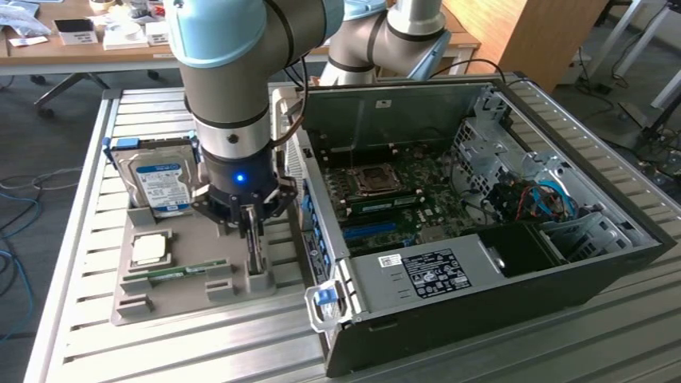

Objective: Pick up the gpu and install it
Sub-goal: 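Pick up the gpu and move the gpu toward the slot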

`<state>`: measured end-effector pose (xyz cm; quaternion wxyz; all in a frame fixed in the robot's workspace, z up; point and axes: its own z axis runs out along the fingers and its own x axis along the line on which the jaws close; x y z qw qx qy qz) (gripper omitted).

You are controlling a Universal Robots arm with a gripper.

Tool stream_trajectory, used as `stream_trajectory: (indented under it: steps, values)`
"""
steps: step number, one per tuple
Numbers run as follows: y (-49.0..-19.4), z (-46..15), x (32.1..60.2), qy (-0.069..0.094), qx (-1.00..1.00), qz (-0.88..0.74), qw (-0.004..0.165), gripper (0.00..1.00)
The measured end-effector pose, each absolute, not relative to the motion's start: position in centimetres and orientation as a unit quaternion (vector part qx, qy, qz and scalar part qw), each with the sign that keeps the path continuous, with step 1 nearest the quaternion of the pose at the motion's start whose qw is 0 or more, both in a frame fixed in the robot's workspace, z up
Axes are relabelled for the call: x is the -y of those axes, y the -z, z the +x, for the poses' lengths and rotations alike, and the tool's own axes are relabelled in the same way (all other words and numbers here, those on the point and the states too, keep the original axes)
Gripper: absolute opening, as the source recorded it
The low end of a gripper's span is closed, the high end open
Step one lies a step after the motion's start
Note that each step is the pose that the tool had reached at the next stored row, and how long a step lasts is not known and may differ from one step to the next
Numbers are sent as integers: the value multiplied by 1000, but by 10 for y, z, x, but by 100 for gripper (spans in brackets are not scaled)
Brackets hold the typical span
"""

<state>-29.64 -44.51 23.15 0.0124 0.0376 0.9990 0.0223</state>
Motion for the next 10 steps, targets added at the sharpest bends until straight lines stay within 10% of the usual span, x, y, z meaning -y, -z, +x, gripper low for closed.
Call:
stream_trajectory:
  steps: [10]
  values:
    - [-232,-296,445,-22,-999,38,12,27]
